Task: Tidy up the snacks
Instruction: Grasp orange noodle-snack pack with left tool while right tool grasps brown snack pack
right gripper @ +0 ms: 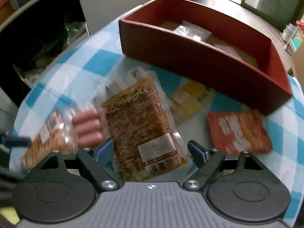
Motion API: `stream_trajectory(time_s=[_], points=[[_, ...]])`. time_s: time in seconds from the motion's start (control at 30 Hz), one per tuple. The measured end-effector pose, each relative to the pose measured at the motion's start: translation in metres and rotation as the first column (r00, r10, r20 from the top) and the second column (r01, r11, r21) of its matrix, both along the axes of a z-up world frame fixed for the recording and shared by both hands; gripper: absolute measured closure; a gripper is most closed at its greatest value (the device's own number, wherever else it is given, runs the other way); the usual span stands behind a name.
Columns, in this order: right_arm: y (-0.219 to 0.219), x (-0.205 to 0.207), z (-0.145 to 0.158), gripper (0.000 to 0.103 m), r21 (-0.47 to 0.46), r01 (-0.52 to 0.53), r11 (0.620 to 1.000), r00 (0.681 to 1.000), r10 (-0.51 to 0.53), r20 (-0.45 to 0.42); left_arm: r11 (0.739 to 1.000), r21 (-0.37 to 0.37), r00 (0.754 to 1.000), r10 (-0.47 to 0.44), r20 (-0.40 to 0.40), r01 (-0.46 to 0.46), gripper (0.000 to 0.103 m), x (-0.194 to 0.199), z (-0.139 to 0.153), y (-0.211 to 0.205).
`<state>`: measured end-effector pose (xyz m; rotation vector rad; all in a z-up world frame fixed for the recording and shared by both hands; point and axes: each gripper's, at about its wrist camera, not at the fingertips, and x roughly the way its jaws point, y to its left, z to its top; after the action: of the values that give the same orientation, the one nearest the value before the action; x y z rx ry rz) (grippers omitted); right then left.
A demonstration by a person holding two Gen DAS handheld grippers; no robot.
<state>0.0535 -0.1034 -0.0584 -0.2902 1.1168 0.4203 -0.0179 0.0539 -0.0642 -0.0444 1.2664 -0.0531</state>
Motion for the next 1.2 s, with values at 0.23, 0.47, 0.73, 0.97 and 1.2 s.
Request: stream_trajectory(time_s=[0.23, 0.47, 0.73, 0.97, 1.2], points=[[-0.012, -0.010, -0.007, 0.015, 0.016, 0.033, 0.999, 0.999, -0.033, -0.019, 0.999, 0.027, 1.000, -0.029, -0.004, 0.029, 0.046, 0.002, -0.002, -0.007], [0.020, -0.006, -0.010, 0.000, -0.126, -0.061, 0.990, 0.992, 0.073, 0.099, 0.996, 0.079, 0.999, -0.042, -0.001, 0.042, 0.033, 0.001, -0.006, -0.010], [0.006, 0.025, -0.020, 0.000, 0.024, 0.059, 0.998, 0.997, -0.058, -0.045, 0.995, 0.088, 0.999, -0.052, 0.009, 0.051, 0.030, 0.000, -0.007, -0.010], [0.008, 0.012, -0.027, 0.000, 0.072, 0.038, 0.997, 0.991, -0.046, 0.122, 0.995, 0.095, 0.999, -0.045, 0.009, 0.044, 0.026, 0.001, -0.008, -0.010], [0.006, 0.008, -0.021, 0.008, -0.004, 0.006, 1.000, 0.997, -0.006, 0.074, 0.996, 0.081, 0.999, -0.038, 0.018, 0.037, 0.043, 0.000, -0.004, -0.011]])
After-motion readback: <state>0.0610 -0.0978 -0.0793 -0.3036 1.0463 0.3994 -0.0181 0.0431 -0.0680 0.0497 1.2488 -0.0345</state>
